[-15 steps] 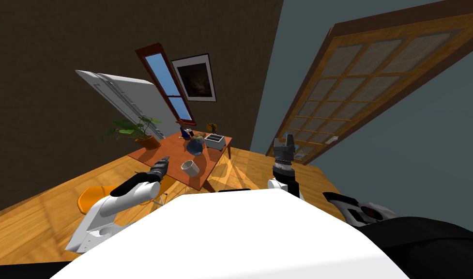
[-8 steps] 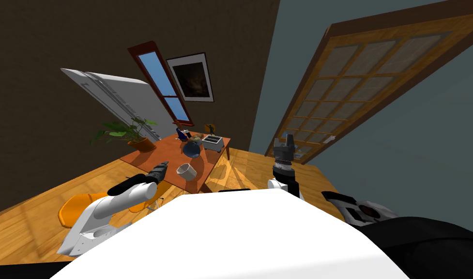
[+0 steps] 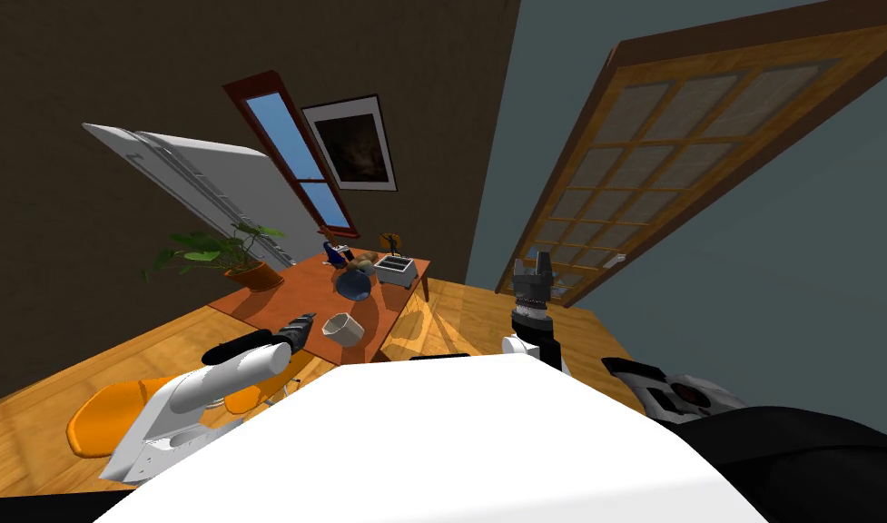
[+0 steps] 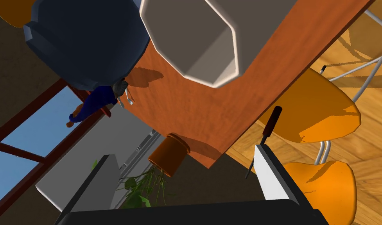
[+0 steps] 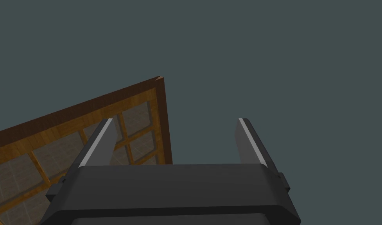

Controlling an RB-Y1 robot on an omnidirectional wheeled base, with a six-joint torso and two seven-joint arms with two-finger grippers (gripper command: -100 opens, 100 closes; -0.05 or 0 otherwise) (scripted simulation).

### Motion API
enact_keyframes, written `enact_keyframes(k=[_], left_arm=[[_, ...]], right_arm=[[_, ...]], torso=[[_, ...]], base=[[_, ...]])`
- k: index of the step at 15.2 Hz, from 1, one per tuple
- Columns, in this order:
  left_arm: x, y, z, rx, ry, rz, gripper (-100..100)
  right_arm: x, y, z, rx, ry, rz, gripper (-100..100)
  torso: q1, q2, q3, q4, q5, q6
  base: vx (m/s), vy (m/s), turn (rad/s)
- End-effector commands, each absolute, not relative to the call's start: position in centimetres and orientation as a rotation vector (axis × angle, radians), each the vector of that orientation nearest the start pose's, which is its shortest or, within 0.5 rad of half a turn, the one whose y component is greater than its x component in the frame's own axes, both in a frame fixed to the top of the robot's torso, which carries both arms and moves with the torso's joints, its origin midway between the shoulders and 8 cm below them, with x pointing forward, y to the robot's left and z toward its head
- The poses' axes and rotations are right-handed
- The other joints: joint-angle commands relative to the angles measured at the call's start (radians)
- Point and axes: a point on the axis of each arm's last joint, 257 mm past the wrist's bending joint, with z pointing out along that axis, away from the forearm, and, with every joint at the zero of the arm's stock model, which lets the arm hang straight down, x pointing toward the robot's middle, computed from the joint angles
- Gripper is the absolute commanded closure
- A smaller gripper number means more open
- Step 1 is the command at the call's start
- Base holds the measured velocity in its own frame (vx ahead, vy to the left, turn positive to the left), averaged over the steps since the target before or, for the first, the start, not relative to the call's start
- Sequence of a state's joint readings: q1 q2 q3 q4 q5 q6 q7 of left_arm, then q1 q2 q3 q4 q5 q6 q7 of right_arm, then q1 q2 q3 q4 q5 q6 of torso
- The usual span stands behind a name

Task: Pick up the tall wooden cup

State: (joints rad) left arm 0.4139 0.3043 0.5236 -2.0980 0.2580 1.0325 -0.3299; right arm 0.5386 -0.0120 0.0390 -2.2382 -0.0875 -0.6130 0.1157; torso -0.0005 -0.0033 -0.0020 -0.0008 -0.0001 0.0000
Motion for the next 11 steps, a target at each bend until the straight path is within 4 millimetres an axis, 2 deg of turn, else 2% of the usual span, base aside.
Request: enact_keyframes(k=[1, 5, 11], left_arm=[[28.8, 54.7, -29.3, -1.674, 1.597, -0.128, -100], [26.5, 55.1, -31.2, -1.743, 1.670, -0.068, -100], [24.2, 54.7, -33.1, -1.823, 1.740, -0.012, -100]], right_arm=[[33.0, -28.1, 1.4, 0.643, 0.568, 1.276, 0], [33.0, -28.1, 1.4, 0.643, 0.568, 1.276, 0], [33.0, -28.1, 1.4, 0.643, 0.568, 1.276, 0]], torso=[[0.000, 0.000, 0.000, 0.000, 0.000, 0.000], [0.000, 0.000, 0.000, 0.000, 0.000, 0.000], [0.000, 0.000, 0.000, 0.000, 0.000, 0.000]], base=[[0.029, -0.003, -0.006], [0.058, -0.005, -0.053], [0.052, 0.002, -0.037]])
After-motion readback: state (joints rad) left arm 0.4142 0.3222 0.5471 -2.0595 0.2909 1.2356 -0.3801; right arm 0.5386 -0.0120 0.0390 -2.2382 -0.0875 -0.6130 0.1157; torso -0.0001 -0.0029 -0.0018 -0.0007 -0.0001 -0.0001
